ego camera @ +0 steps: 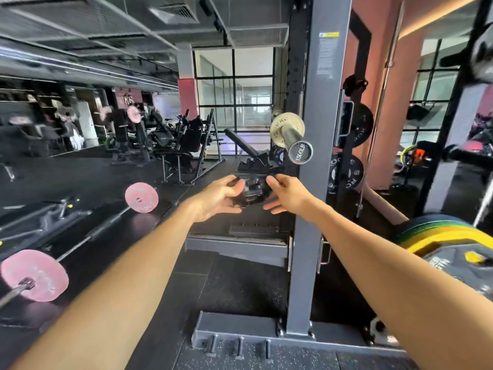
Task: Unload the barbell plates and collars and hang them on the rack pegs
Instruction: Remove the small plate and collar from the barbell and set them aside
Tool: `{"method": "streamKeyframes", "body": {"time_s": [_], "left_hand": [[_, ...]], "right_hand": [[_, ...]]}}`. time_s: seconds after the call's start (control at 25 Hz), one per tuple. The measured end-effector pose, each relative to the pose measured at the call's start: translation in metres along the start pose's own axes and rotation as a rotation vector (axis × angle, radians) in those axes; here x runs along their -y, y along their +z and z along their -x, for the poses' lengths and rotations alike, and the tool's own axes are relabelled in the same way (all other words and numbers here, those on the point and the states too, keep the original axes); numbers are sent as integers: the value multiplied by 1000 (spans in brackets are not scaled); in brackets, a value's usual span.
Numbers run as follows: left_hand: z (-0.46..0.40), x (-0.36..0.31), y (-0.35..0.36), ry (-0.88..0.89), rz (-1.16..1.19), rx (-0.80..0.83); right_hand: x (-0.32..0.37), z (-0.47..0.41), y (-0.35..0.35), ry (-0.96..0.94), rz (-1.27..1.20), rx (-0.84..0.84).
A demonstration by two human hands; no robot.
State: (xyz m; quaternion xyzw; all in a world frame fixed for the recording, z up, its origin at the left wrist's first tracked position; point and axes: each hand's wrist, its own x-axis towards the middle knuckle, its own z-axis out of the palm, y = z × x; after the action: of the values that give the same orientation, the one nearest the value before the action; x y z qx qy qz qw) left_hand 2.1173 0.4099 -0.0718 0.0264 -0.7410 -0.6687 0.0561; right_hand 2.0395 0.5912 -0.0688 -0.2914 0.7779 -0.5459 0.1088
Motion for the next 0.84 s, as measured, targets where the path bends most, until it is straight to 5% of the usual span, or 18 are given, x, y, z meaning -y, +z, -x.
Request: {"method": "streamKeyframes", "body": {"time_s": [0.44,0.84], "left_hand": [[26,-68,96,40,79,80],[-10,-101,113,-5,102,-98]], "right_hand": [[33,73,-79,-71,90,-236],[49,44,-99,-19,-38,-326]]}}
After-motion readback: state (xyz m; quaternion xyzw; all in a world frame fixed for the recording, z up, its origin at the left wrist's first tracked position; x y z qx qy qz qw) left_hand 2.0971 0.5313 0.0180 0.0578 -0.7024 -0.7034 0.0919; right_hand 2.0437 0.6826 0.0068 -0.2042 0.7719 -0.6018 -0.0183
